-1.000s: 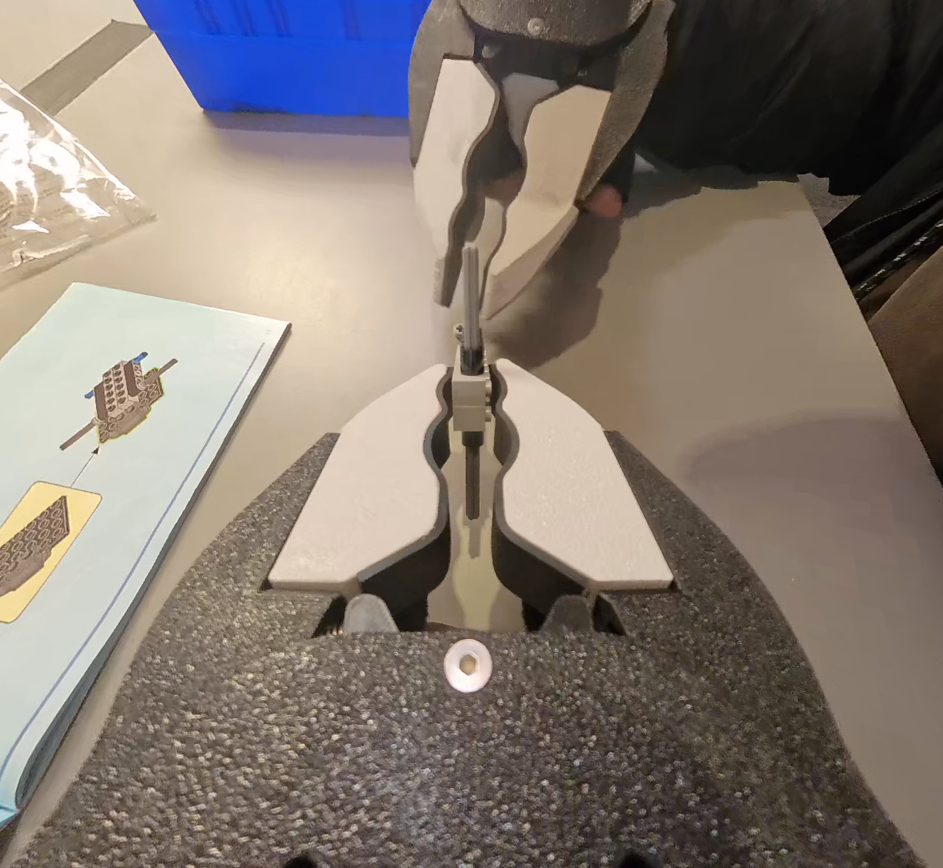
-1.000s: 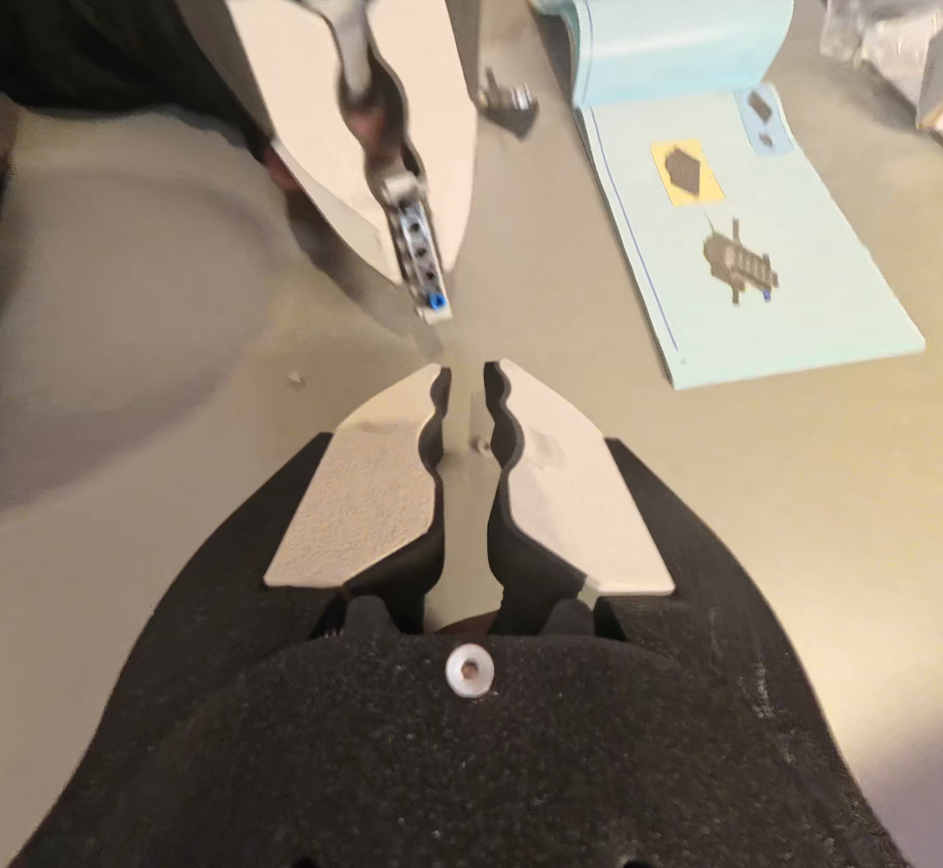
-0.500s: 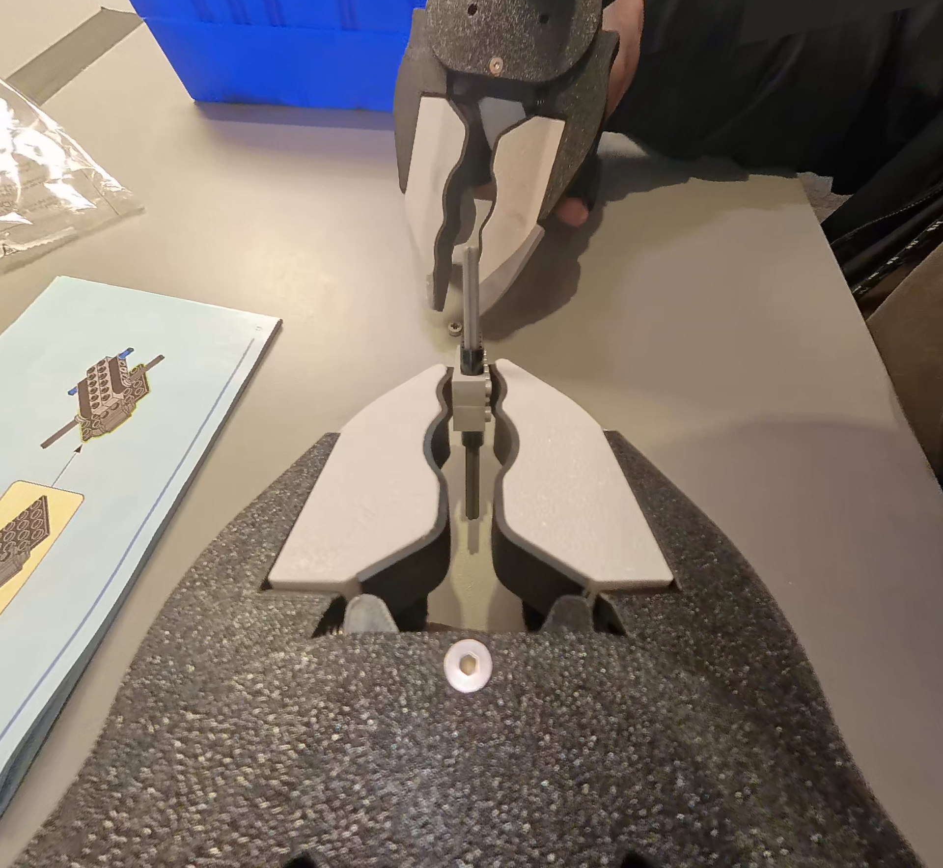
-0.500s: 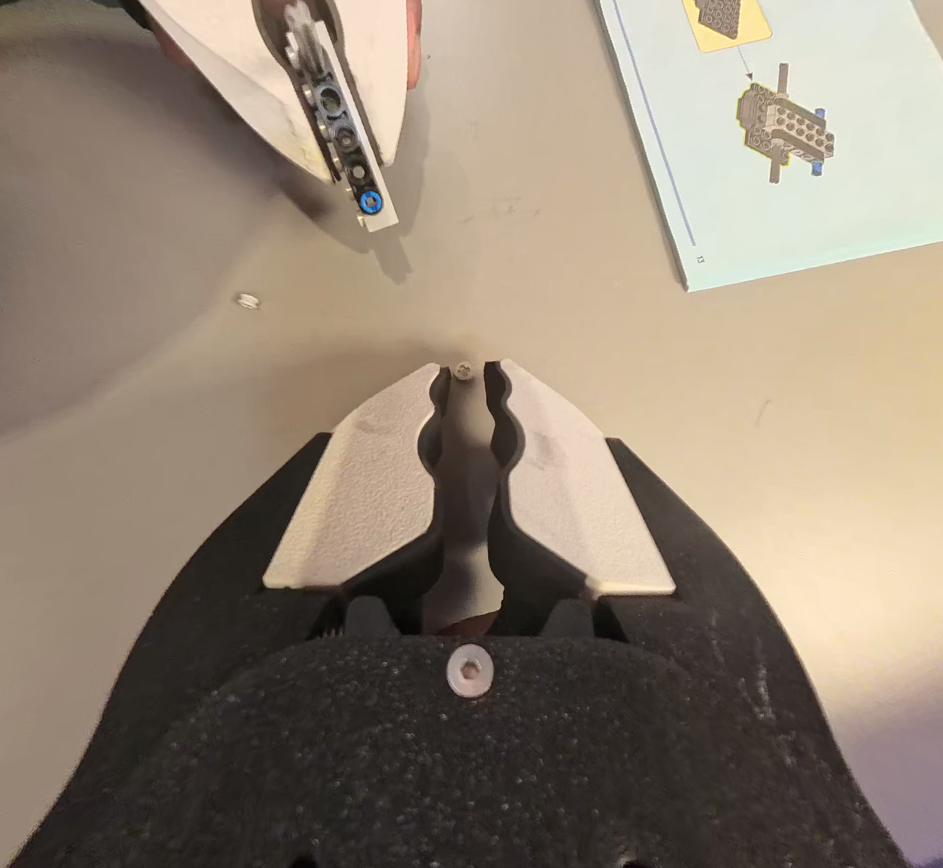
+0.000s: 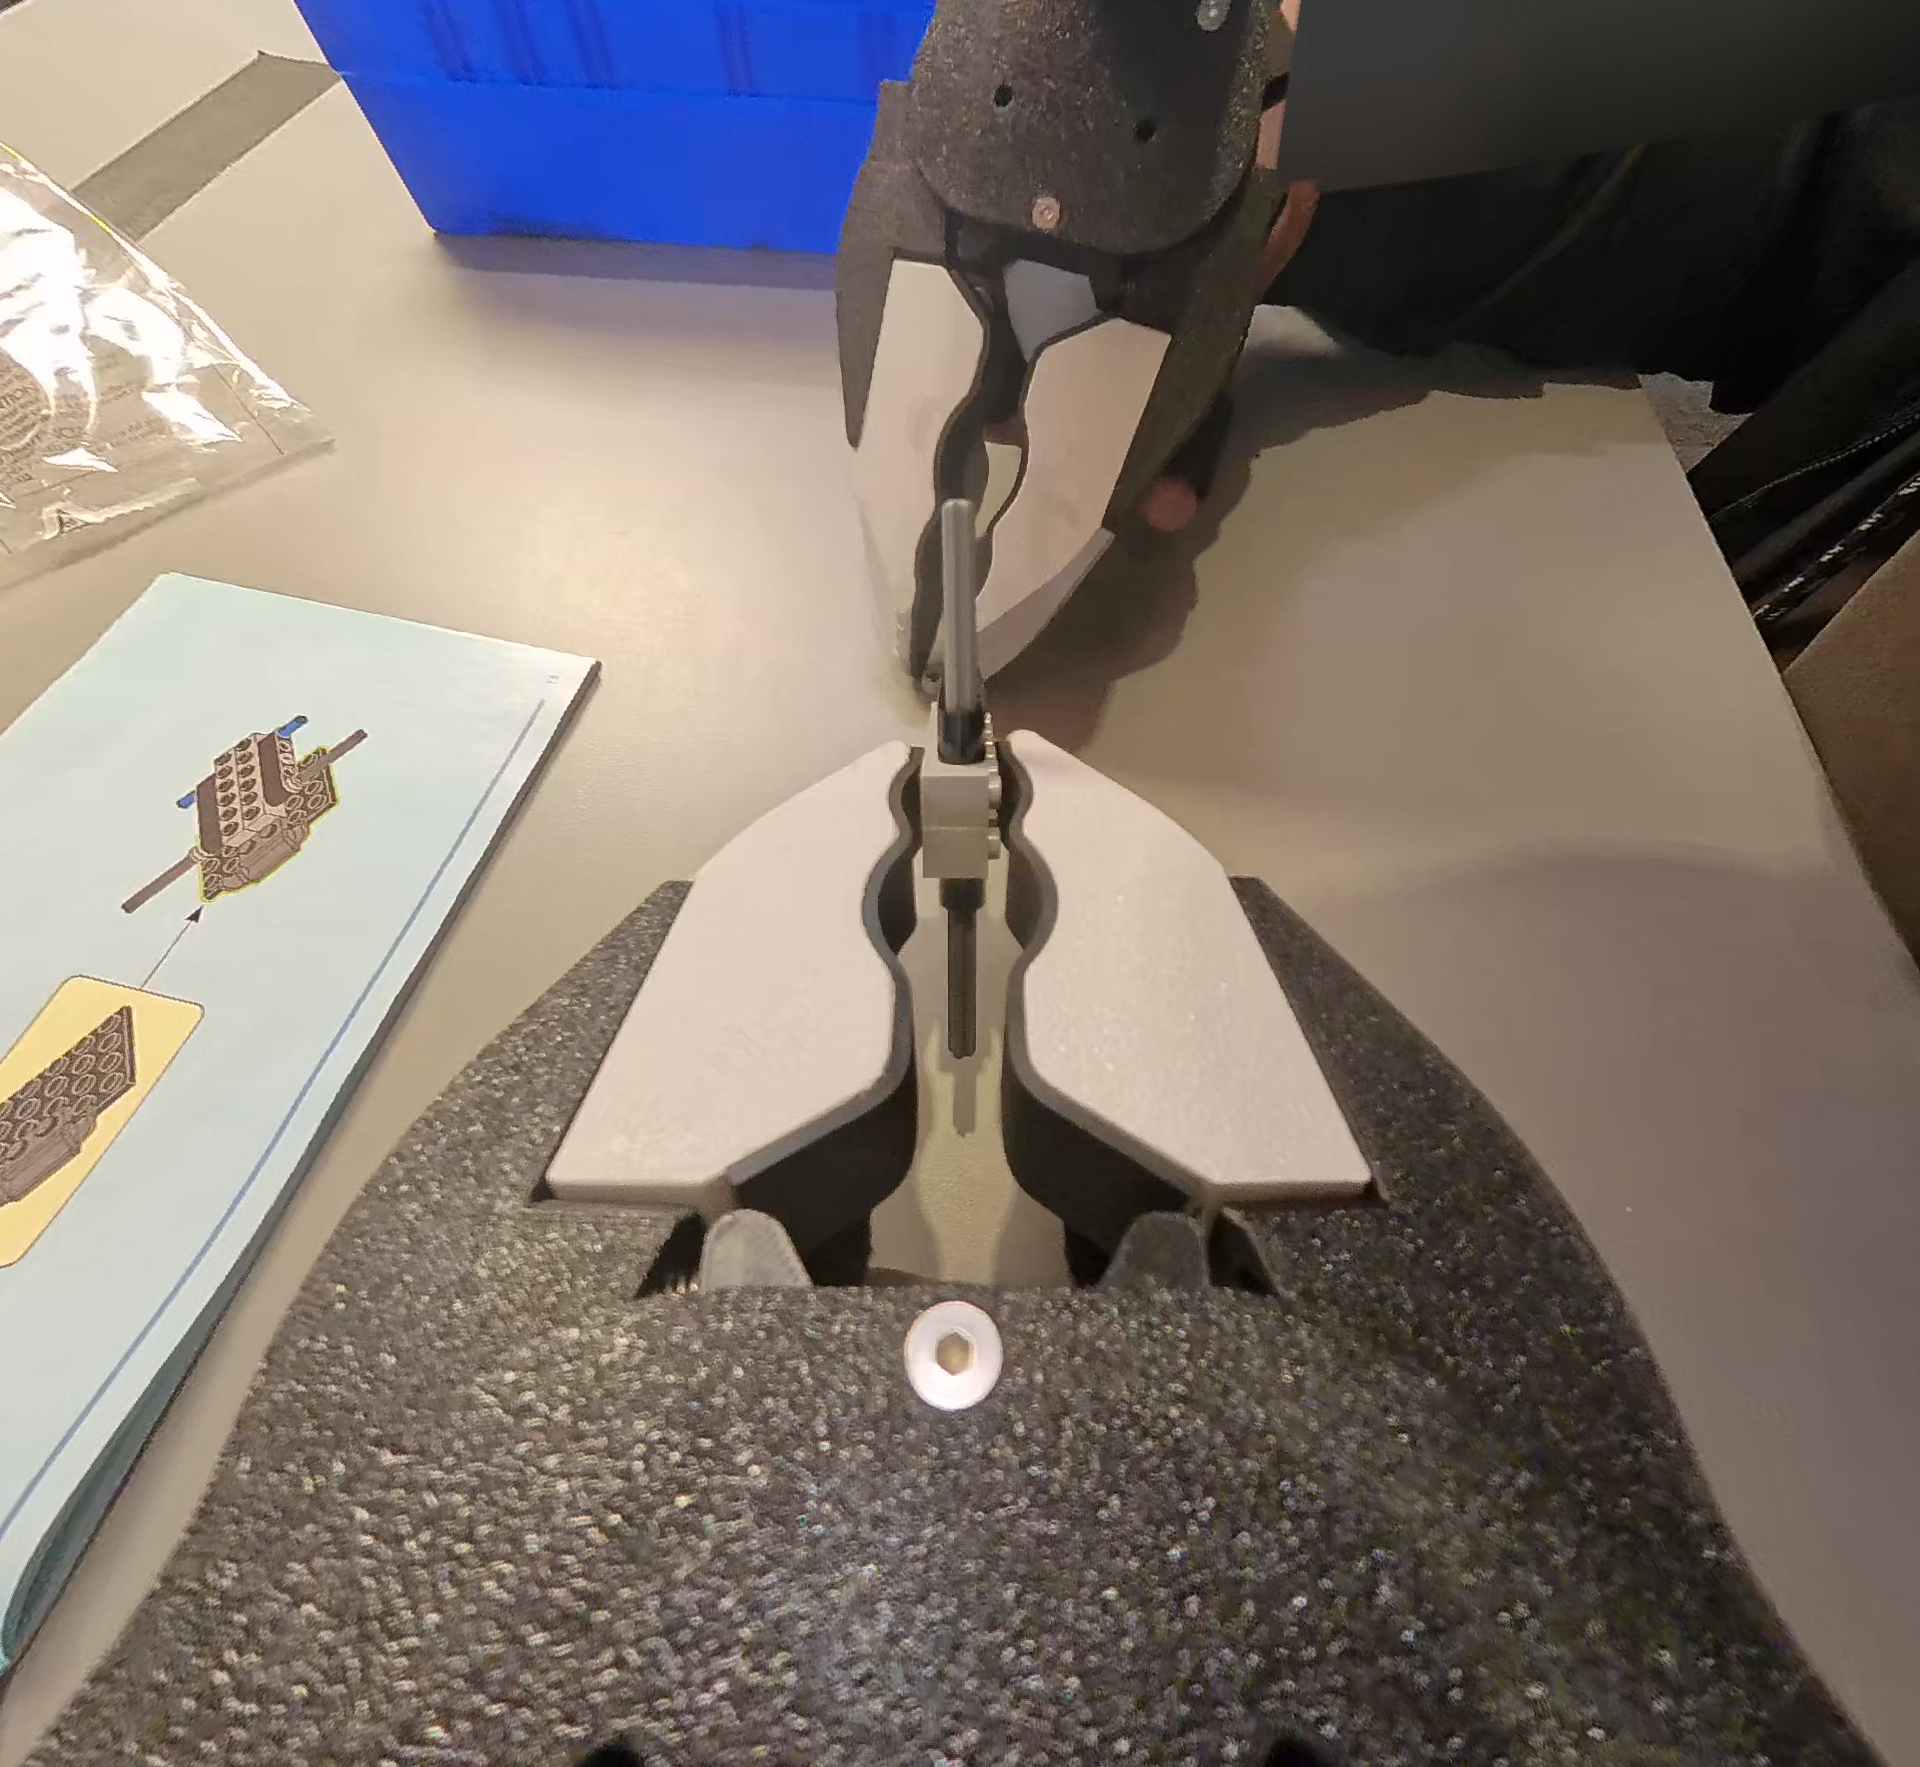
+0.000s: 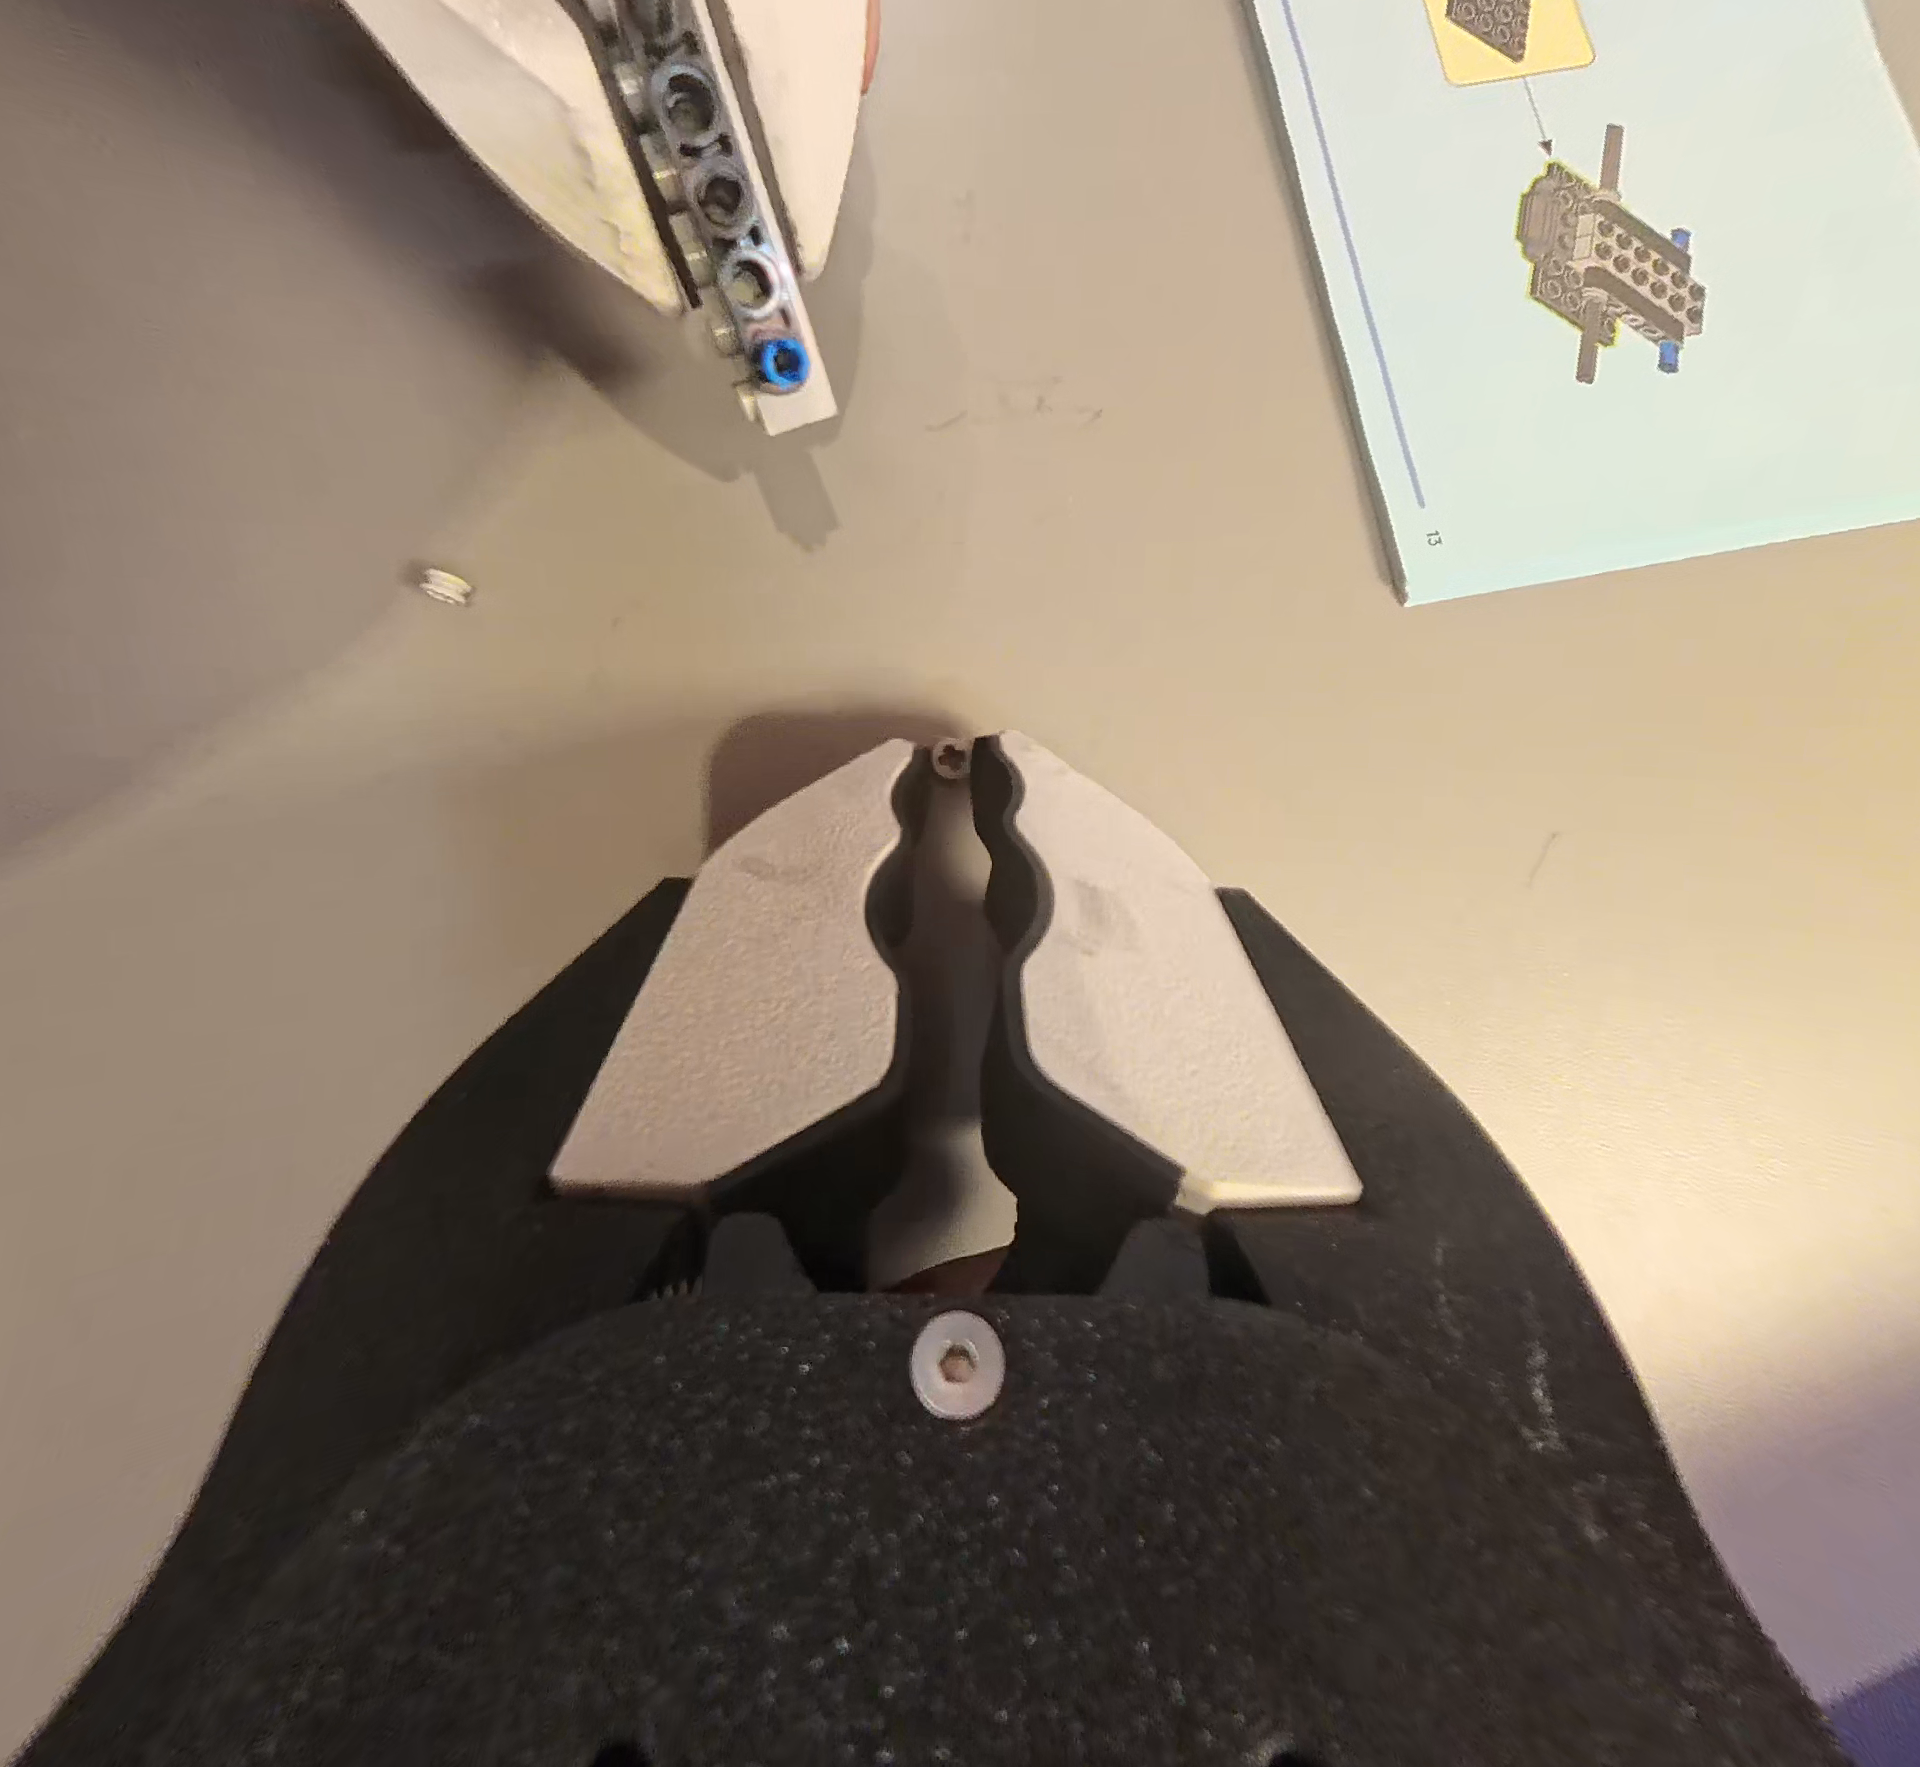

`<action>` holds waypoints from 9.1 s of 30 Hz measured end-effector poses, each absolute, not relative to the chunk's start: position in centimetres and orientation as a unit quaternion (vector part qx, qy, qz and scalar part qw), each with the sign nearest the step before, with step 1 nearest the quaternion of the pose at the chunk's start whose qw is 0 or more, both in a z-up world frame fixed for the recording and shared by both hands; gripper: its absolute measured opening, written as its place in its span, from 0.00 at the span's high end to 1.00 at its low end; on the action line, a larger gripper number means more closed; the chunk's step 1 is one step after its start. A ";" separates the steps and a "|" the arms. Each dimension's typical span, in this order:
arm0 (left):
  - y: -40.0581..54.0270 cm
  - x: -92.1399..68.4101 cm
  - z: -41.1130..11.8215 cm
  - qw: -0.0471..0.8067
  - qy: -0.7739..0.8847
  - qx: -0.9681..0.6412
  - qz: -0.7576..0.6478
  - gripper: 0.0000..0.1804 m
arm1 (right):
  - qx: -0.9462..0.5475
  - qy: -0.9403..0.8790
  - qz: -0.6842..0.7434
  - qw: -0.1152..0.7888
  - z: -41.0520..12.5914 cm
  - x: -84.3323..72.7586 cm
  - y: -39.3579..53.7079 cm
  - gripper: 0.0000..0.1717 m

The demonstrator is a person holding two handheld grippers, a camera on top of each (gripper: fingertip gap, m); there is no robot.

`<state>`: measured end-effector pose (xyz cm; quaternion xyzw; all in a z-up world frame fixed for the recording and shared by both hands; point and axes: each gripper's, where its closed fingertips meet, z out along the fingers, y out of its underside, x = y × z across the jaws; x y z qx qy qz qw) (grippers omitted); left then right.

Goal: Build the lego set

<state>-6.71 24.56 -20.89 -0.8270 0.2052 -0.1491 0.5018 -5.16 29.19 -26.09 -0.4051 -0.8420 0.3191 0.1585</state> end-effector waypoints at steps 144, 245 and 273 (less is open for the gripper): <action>24.1 -9.9 -12.9 0.727 0.099 -0.674 -0.081 0.94 | -0.259 -0.737 0.512 0.358 -9.7 -10.4 22.8 0.91; 24.0 -7.8 -17.3 0.535 0.007 -0.758 -0.374 0.94 | -0.161 -0.778 0.452 0.407 -13.7 -10.2 23.1 0.80; 24.3 -8.0 -18.1 0.557 0.072 -0.788 -0.253 0.94 | -0.106 -0.769 0.398 0.489 -13.5 -9.3 23.1 0.73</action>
